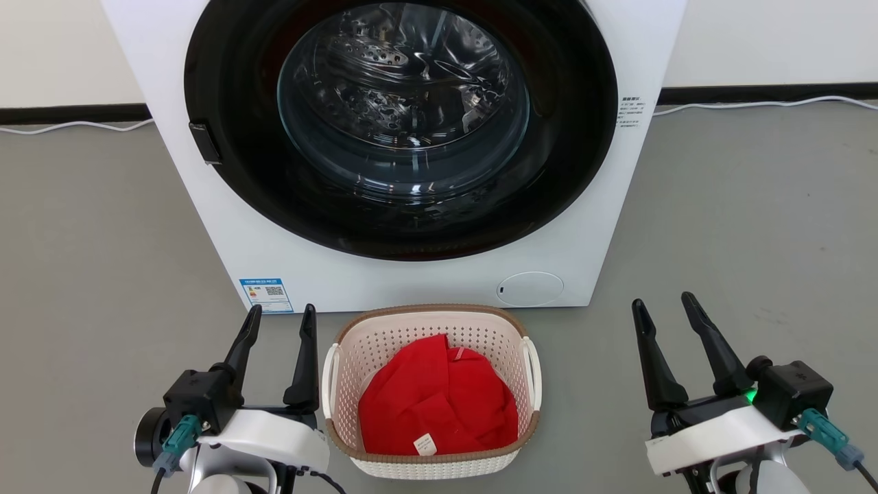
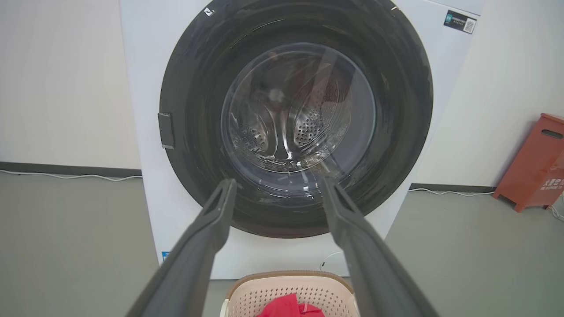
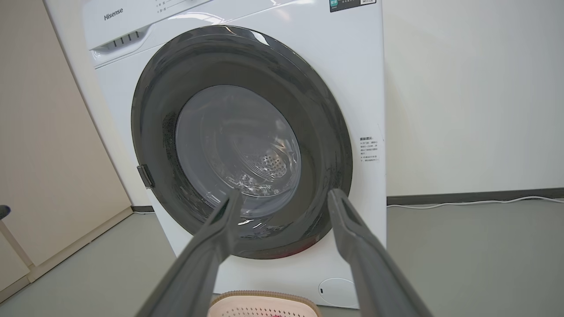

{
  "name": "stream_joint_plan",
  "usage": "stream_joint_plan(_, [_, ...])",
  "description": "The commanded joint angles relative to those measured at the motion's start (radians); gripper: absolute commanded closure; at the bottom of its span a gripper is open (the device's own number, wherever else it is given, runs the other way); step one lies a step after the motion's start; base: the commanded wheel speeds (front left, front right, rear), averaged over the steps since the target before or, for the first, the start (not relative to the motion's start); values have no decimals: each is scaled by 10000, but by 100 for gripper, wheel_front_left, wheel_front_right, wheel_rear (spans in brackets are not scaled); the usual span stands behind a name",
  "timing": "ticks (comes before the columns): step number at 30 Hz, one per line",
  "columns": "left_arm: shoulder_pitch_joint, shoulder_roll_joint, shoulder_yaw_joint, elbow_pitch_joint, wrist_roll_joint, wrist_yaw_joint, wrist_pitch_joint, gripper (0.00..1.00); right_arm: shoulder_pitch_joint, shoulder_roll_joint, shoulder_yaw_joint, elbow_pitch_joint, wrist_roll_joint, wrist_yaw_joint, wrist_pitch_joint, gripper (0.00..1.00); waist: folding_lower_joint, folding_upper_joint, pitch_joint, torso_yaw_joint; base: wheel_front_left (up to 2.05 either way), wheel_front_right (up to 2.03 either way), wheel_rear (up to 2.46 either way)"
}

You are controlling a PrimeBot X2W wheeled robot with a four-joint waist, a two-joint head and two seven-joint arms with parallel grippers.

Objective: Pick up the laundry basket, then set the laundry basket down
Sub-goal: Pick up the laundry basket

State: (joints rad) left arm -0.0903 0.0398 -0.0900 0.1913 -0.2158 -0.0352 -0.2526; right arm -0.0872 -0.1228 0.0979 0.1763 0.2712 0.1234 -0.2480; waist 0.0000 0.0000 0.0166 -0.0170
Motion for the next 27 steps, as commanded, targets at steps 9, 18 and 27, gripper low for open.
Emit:
stream_joint_plan(9, [-472,104,327,-278,99,62,-91,0,-440,46,68,-146,-123,73,-137,0,0,0,41,-16,0,0,0])
stream_joint_plan(18, [-518,104,364,-298,43,49,-91,0,-473,152,-92,-85,-120,73,-137,0,0,0,244,-36,0,0,0])
stream_joint_plan(27, [-646,104,447,-389,14,27,-91,0,-640,205,-159,-109,-74,73,-137,0,0,0,728,-38,0,0,0])
